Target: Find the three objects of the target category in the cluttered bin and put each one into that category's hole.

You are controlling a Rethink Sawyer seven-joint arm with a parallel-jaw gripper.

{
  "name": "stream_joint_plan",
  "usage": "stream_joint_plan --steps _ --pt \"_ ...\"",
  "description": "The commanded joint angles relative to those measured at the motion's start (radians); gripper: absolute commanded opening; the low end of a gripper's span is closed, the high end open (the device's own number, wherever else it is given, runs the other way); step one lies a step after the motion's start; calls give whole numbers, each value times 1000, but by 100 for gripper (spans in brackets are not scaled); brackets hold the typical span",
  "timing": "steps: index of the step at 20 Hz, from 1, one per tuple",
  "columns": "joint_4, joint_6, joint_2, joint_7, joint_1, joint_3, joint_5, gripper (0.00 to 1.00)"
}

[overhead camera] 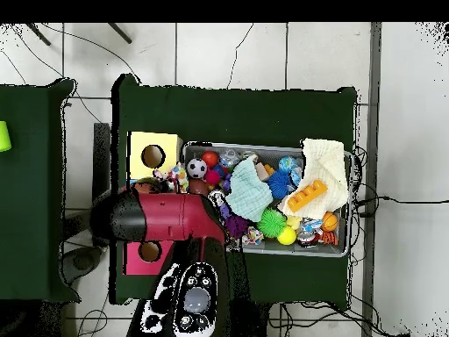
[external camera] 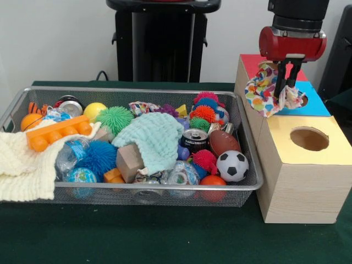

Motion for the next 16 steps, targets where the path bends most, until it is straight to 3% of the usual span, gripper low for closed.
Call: stream_joint_plan --steps 1,6,16 --pt "-191 266 32 262 40 -32 51 0" --pt "-282 299 88 286 60 -37 68 0" --pt "-355 258 202 354 142 -102 83 0"
